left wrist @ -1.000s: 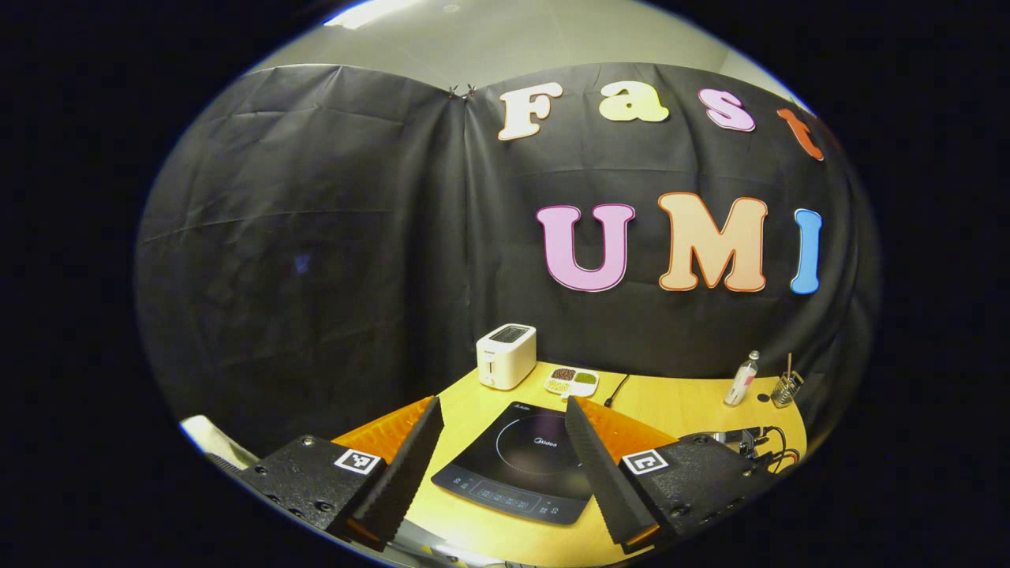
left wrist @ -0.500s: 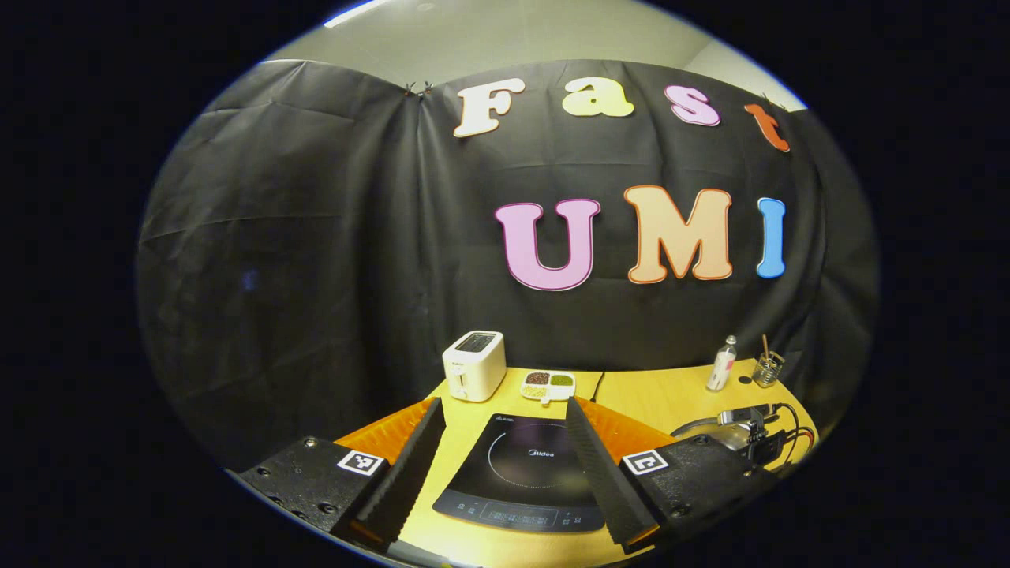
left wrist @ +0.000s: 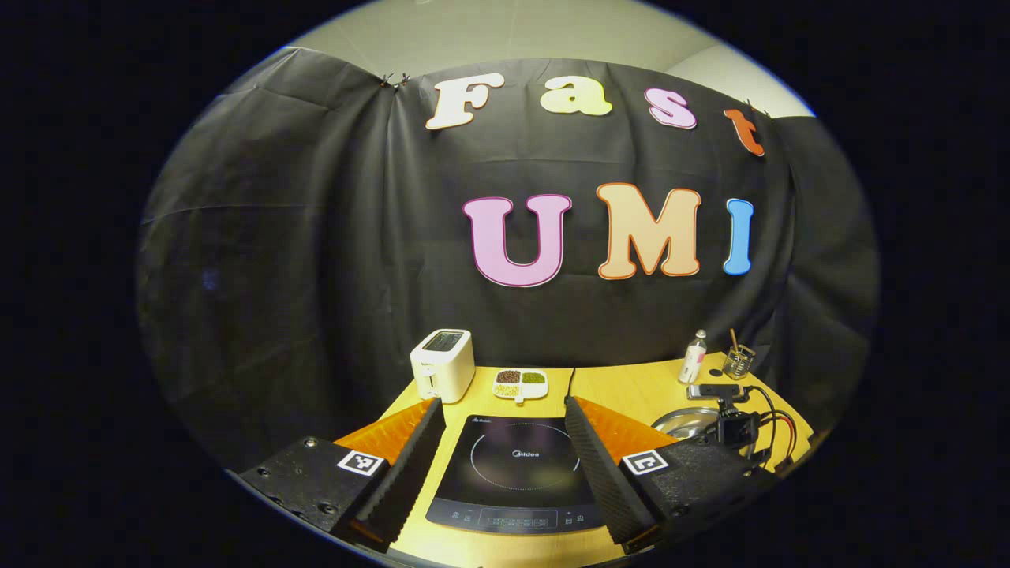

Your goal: First push the handle of the pot to place it horizontally, then grasp the pot with both hands and set it on the induction cooktop.

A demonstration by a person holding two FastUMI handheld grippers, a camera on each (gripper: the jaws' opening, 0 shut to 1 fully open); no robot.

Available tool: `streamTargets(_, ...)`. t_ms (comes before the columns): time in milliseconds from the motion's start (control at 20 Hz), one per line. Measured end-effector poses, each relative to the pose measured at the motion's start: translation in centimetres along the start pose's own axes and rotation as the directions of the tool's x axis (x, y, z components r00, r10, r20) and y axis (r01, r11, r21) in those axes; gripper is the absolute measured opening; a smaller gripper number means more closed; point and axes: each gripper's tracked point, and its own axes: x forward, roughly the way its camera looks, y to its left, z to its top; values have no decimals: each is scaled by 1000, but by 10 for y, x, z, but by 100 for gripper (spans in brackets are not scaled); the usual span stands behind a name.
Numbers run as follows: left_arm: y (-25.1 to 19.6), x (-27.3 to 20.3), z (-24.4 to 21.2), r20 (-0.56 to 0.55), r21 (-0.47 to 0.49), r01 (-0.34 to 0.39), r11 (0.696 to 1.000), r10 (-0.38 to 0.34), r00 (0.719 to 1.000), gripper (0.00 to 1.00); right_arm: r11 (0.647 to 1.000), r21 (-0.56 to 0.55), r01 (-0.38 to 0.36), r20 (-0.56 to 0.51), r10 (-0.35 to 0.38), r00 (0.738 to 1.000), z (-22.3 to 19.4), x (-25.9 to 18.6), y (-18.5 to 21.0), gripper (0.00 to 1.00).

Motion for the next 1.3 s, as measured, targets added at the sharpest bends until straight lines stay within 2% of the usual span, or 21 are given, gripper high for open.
streamTargets(50, 0, 0, -2, -4, 1, 10, 1000, -10, 1000, 94, 1000, 13, 2, 5, -2, 1000, 3, 2, 4, 16)
streamTargets(100, 1, 1, -4, -9, 2, 18, 1000, -18, 1000, 94, 1000, 22, 2, 11, -2, 1000, 8, 5, 7, 7)
streamTargets(150, 2, 1, -6, -13, 2, 28, 1000, -28, 1000, 94, 1000, 31, 0, 15, 0, 1000, 12, 7, 10, 14)
streamTargets(200, 3, 1, -7, -16, 1, 39, 999, -39, 999, 94, 999, 40, 1, 20, -2, 1000, 16, 9, 13, 6)
streamTargets(250, 3, 1, -9, -20, 0, 50, 999, -50, 999, 94, 999, 43, 1, 26, -2, 1000, 20, 11, 17, 14)
streamTargets(600, 2, 1, -14, -31, -10, 93, 996, -94, 995, 92, 997, 70, -10, 51, 7, 999, 40, 21, 28, 14)
streamTargets(650, 1, 2, -15, -32, -8, 99, 995, -100, 994, 94, 998, 66, -10, 49, 7, 999, 40, 21, 27, 14)
streamTargets(850, -7, 2, -19, -40, -15, 132, 991, -133, 990, 92, 999, 20, -38, 33, 37, 999, 33, 10, 25, 15)
streamTargets(1100, -23, 14, -35, -77, 2, 190, 982, -190, 979, 95, 998, 22, -63, 64, 62, 996, 30, -30, -2, 16)
streamTargets(1300, -43, 30, -57, -147, -6, 247, 969, -246, 958, 95, 996, 72, -43, 112, 35, 993, 33, -66, -46, 16)
